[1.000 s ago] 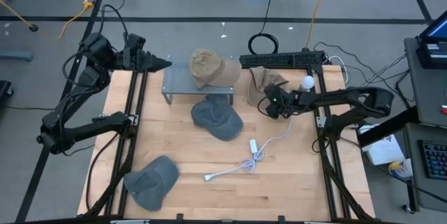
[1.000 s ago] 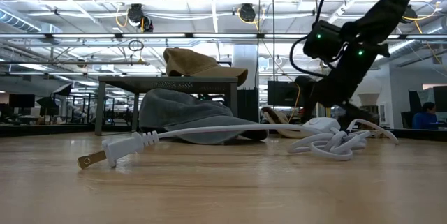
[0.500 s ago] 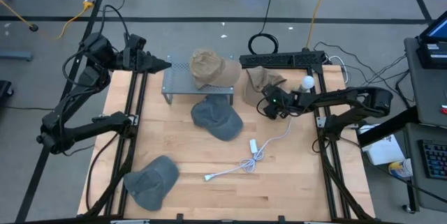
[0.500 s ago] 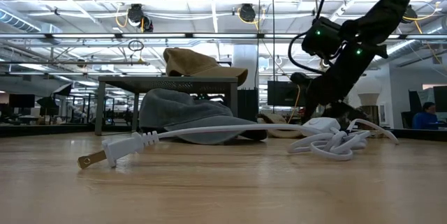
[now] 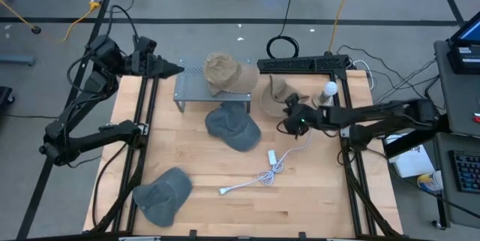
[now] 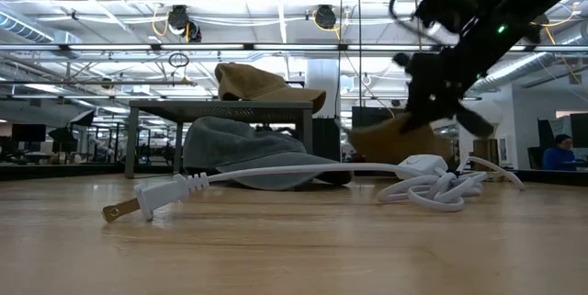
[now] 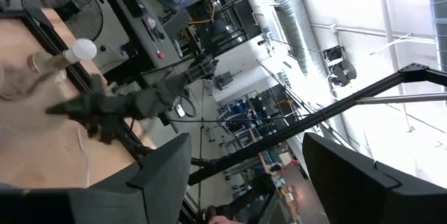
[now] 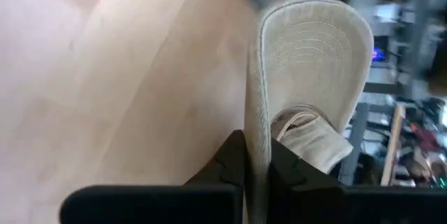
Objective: Pick & Place hat
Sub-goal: Stack the brown cap on top of the brown cap on the shelf
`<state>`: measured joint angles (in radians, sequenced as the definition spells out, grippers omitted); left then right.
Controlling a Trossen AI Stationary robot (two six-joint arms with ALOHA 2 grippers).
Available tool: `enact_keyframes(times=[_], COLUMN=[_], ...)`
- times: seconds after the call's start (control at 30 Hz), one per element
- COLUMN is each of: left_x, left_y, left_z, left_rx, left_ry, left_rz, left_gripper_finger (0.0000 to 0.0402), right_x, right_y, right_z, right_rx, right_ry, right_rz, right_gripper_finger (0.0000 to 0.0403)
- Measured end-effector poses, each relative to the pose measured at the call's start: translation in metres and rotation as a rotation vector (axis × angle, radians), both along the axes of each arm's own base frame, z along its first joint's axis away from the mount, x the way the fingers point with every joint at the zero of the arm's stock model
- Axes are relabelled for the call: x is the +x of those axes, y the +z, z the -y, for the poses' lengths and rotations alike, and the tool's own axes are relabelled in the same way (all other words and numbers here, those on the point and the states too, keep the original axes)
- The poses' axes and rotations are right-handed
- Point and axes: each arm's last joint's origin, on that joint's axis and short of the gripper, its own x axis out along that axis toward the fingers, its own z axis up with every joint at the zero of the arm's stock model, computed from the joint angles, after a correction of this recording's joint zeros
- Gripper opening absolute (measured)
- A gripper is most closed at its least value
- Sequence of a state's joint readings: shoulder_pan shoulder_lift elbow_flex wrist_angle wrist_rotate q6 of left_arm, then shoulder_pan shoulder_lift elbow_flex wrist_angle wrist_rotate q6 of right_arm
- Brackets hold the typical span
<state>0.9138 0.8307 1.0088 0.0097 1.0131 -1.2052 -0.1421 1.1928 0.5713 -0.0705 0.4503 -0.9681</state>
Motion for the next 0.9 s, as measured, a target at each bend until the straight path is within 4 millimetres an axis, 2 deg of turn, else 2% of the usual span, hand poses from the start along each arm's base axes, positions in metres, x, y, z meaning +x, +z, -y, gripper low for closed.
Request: enact_keyframes(times=[0.27, 0.5, 0.6, 0.77, 0.9], left_x=[-0.001, -0.004, -0.005, -0.005, -0.006], left_y=[0.008, 0.020, 0.023, 0.026, 0.026], left_z=[0.001, 0.003, 0.003, 0.004, 0.004], left_rx=[0.072, 0.169, 0.200, 0.221, 0.230], left_ry=[0.024, 0.070, 0.087, 0.093, 0.092], left_rz=[0.061, 0.162, 0.198, 0.219, 0.223], left_gripper_finger=[0.0284, 0.0268, 0.0263, 0.0262, 0.0271], right_x=[-0.012, -0.018, -0.017, -0.013, -0.018], right_y=[0.032, 0.052, 0.063, 0.091, 0.116], right_z=[-0.041, -0.066, -0.075, -0.089, -0.093], right_rx=[0.006, 0.038, 0.095, 0.235, 0.309], right_ry=[-0.138, -0.319, -0.365, -0.375, -0.406], right_rz=[0.307, 0.583, 0.743, 1.045, 1.260], right_gripper_finger=[0.0008, 0.0008, 0.0008, 0.0008, 0.0008])
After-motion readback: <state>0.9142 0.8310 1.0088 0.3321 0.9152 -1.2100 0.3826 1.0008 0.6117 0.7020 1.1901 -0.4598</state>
